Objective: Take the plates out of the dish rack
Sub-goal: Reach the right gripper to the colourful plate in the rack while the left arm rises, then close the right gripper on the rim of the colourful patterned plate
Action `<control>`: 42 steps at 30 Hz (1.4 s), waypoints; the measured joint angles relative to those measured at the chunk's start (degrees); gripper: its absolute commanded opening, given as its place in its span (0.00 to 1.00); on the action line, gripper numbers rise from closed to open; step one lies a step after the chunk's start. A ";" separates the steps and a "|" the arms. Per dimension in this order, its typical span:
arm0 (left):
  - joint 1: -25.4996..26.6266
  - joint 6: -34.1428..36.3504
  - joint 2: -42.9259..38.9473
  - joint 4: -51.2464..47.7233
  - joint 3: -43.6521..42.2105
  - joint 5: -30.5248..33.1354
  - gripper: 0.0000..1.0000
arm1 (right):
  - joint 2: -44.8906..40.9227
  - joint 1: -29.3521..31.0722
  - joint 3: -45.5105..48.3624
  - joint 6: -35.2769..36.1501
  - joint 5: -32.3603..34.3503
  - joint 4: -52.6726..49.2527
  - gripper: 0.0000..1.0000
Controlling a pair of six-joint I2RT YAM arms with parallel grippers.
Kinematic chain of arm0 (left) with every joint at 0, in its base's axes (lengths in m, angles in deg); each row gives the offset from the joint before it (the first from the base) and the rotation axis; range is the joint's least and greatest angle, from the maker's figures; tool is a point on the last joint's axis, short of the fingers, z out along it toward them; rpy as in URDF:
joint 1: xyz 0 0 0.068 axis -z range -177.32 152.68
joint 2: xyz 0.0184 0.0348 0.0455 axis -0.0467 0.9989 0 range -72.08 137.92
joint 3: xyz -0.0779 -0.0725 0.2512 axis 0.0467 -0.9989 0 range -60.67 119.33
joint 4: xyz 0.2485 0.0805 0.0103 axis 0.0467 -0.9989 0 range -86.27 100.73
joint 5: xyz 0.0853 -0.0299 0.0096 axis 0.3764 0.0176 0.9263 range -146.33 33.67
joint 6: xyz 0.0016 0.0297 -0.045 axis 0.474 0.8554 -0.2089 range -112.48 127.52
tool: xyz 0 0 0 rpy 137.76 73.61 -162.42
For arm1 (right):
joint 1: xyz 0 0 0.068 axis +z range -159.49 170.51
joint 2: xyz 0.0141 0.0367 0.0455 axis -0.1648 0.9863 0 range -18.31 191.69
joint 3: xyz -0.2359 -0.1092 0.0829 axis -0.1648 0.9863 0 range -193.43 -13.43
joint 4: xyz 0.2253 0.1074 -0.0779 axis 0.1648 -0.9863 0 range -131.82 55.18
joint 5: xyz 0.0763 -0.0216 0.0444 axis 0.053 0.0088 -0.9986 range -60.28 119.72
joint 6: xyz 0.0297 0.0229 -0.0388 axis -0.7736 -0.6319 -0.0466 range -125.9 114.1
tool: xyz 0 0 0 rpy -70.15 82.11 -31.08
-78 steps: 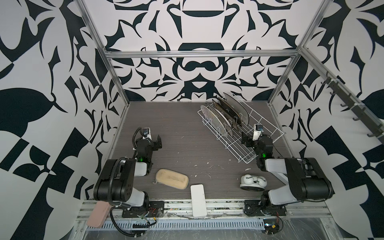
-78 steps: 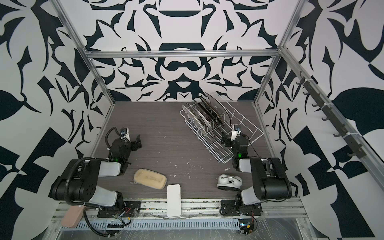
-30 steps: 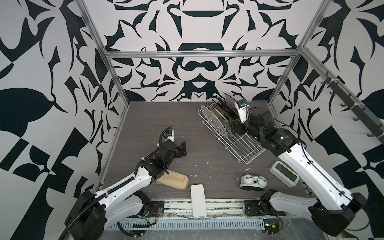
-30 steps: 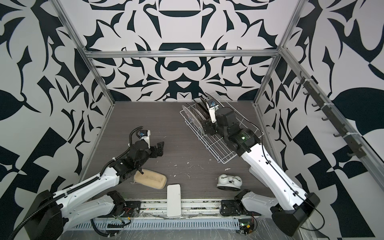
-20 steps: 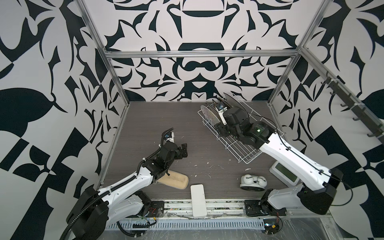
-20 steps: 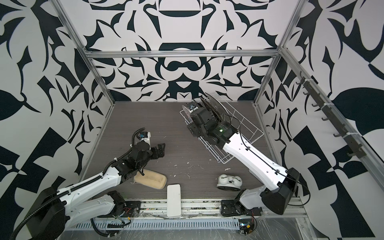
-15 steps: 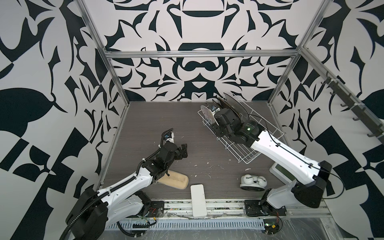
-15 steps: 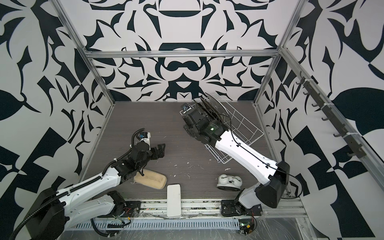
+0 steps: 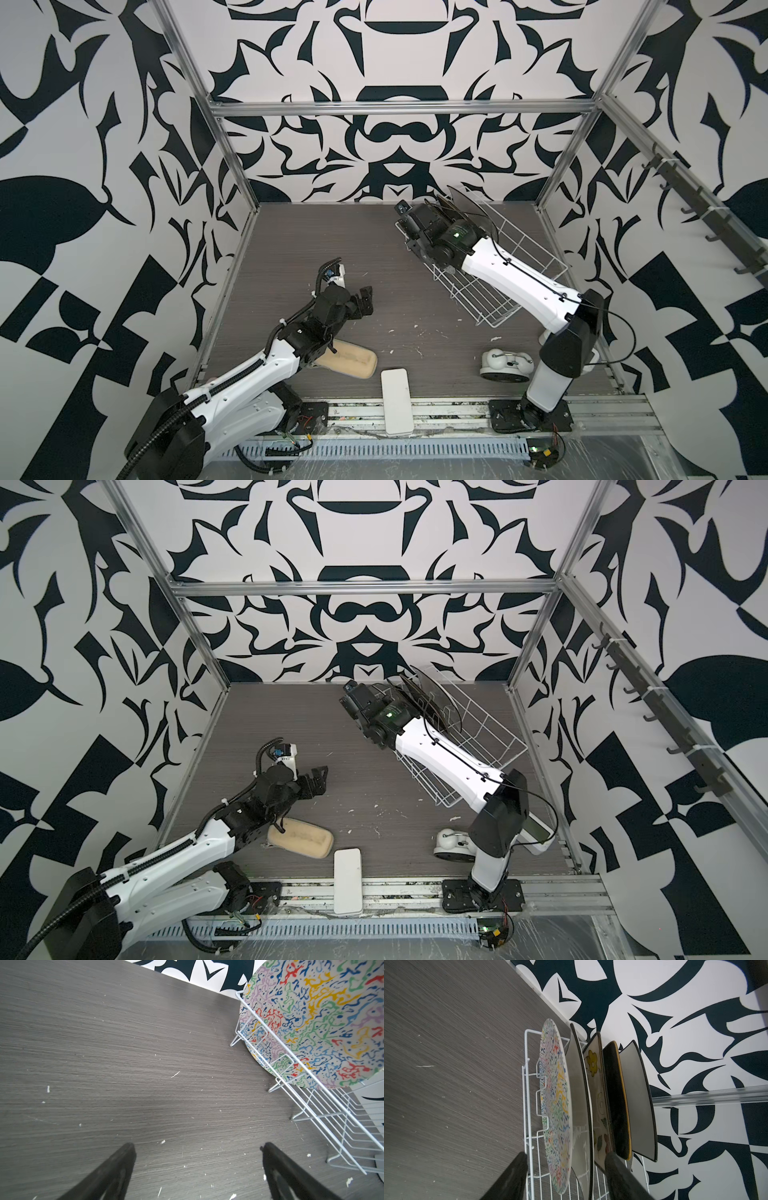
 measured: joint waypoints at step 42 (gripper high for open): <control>0.04 -3.17 -2.08 -2.95 -1.51 -3.19 0.99 | 8.70 -4.63 -6.84 0.00 -0.15 -2.80 0.09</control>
